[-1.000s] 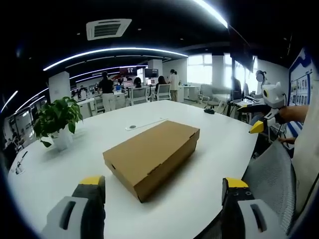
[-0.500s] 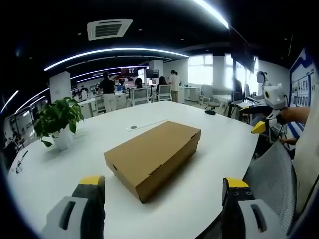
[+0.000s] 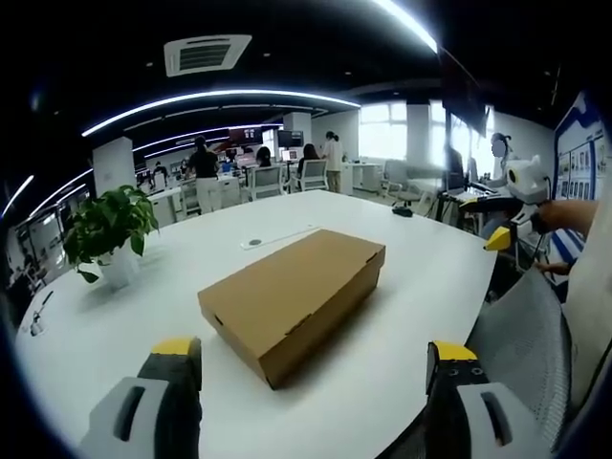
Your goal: Operate the shoe box by opening the lid, removing the specified soft item, and placing it in the target area until the item is outside and the box remains undamaged.
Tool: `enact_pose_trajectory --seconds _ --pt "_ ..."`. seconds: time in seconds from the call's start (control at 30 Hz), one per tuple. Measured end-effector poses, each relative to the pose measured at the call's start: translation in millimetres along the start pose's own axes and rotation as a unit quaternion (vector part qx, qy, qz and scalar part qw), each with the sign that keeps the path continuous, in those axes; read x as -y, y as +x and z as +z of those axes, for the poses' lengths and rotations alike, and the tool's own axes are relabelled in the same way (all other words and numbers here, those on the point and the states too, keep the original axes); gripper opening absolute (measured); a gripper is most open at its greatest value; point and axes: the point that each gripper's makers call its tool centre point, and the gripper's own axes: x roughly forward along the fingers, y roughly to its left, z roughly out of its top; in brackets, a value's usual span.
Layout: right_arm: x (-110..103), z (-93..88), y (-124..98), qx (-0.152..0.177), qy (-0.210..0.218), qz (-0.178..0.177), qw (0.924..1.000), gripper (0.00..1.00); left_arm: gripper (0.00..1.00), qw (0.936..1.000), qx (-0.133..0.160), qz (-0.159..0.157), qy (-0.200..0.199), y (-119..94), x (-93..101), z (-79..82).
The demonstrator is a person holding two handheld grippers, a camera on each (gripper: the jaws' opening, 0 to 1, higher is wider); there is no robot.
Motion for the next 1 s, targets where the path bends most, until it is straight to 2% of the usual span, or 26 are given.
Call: enact_pose_trajectory --seconds 1.0 --pt "10 11.3 12 0.0 -0.024 0.032 0.9992 0.96 0.96 0.9998 -0.009 0.019 -0.005 11 -11.6 0.2"
